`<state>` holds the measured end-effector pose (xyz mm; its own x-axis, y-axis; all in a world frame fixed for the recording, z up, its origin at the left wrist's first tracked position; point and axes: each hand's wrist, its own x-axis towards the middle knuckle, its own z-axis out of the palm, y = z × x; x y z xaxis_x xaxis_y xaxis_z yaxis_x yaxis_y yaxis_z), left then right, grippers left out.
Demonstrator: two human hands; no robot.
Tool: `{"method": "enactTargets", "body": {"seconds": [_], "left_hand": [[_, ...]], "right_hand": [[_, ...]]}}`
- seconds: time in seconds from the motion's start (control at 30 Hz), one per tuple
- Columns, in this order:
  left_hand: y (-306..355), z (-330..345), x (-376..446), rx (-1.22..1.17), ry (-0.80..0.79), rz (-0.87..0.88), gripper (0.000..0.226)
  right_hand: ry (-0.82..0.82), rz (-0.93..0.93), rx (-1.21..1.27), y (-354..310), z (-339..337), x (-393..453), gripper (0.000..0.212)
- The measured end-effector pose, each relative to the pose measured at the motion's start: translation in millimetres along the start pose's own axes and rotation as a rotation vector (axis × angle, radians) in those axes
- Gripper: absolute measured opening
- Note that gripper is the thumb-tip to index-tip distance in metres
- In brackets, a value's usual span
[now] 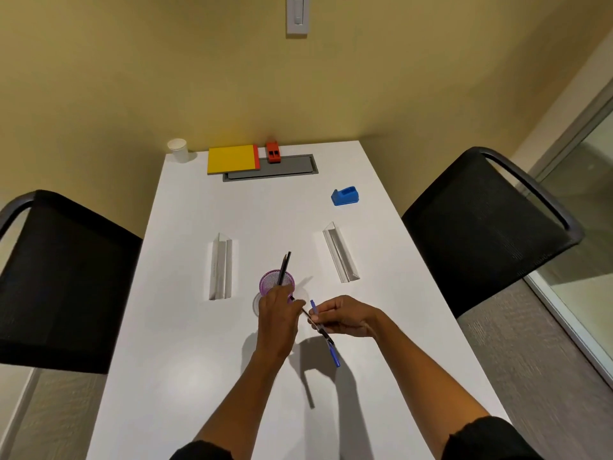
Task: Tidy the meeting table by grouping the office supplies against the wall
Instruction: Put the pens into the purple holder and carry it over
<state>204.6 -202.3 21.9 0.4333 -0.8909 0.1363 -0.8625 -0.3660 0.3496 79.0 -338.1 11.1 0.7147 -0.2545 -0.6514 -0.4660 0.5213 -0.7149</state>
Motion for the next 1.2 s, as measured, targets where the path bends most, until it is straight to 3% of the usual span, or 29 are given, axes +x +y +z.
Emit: {"method": "enactTargets", "body": {"seconds": [0.07,0.13,0.23,0.33,0.4,0.53,0.67,0.8,0.97,1.07,1.2], "left_hand": [[-1.0,-4.9,-2.0,-0.023,0.042,0.048,0.014],[-5.8,-7.7,-4.5,-0.019,0.066,0.069,0.016],[-16.3,-9.5,-7.2,-0.084,0.019,-0.084,0.012],[-29.9,-3.5,-13.4,-0.084,-0.011,-0.191,0.019],[-37.2,-2.9,-16.3,-0.226,-0.028,-0.263,0.018],[-49.0,0.6,-17.8,-0.504,-0.058,-0.381,0.013],[-51.3,0.6,-16.1,-0.715,-0.069,-0.486,0.01],[-49.4,-2.3,-11.7,-0.929,-0.046,-0.587,0.014],[-51.4,-5.3,-4.2,-0.988,-0.027,-0.641,0.016],[-56.1,-3.8,-0.1,-0.953,0.013,-0.674,0.014],[-61.1,0.1,7.0,-0.927,0.066,-0.702,0.008]], "right_hand": [[-0.001,-0.011,0.026,-1.1,2.6,0.4,0.019],[0.035,-0.036,0.057,-2.1,4.3,1.8,0.015],[0.166,-0.092,0.106,-3.7,3.1,4.6,0.013],[0.268,-0.146,0.176,-4.0,1.3,5.2,0.03],[0.287,-0.164,0.229,-3.7,1.6,4.8,0.035],[0.238,-0.217,0.203,-5.1,7.3,8.0,0.012],[0.225,-0.208,0.137,-9.1,16.3,13.8,0.002],[0.197,-0.162,0.205,-13.8,23.7,20.4,0.016],[0.131,-0.048,0.361,-21.0,28.9,25.5,0.016],[0.138,-0.054,0.312,-19.1,31.5,30.7,0.008],[0.31,-0.128,0.069,-15.9,36.7,44.2,0.017]]}}
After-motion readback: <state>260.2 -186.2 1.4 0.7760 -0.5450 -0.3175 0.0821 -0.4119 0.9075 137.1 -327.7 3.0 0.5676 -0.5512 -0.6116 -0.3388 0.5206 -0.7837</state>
